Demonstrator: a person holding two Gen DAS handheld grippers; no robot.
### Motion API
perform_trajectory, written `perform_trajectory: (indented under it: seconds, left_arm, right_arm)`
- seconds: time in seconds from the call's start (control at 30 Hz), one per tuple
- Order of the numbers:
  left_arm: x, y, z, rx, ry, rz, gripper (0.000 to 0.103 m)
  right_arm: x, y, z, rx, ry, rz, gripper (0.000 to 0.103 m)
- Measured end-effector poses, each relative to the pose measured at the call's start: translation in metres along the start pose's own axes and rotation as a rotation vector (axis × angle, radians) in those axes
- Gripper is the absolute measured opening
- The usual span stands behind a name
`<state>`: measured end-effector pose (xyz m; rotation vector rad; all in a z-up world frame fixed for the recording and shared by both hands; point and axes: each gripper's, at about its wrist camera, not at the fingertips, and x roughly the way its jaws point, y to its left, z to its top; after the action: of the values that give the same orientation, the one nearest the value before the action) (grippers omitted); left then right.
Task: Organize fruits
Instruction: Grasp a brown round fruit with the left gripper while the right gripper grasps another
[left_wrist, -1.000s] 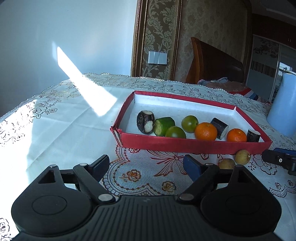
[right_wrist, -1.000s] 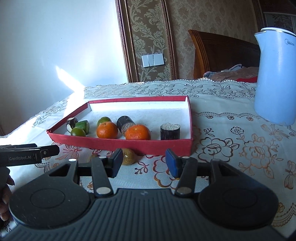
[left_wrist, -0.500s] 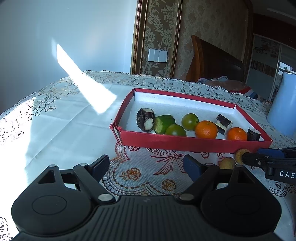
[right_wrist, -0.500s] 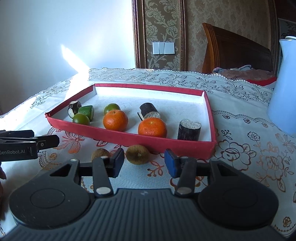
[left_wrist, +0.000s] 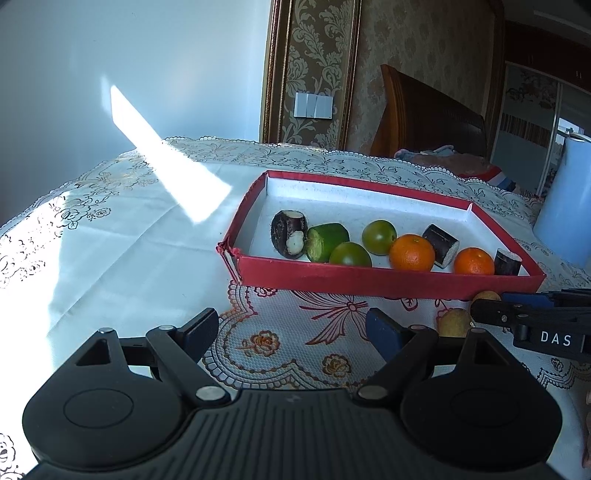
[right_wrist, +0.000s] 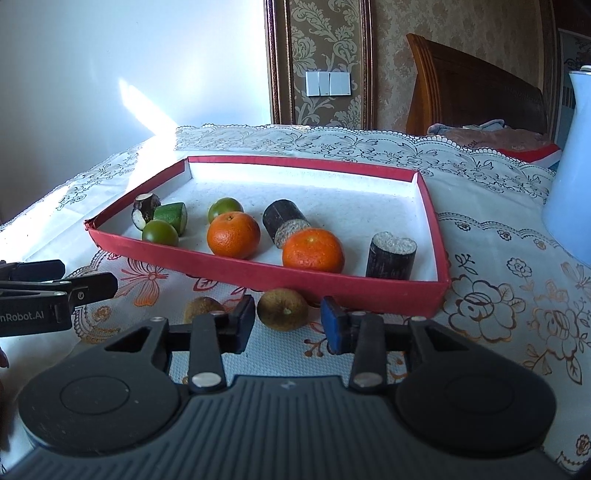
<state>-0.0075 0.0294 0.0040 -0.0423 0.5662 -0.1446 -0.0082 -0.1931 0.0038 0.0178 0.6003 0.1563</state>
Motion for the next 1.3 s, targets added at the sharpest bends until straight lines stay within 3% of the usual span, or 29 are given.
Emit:
perform_trajectory:
  seconds: [0.17,0.27,0.7,1.3]
  left_arm:
    - [0.001,0.000,0.000,0.001,0.001,0.000,0.087]
    - [0.001,-0.001,-0.001,0.002,0.002,0.001,0.087]
    - [0.003,-0.007,-0.001,0.047,0.013,0.020,0.087]
    - [0.002,-0.080,-0.003,0.188,0.009,-0.061,0.087]
  right_arm:
    - [0.003,0.000,0.001,0.004,0.009,0.004,0.037]
    - [0.004,-0.001,0.000,0.007,0.013,0.015,0.030]
    - [-0.004,-0.007,-0.001,0.045,-0.013,0.018,0.029]
    - [-0.028,-0.039,-0.014,0.150,-0.045,-0.002,0.029]
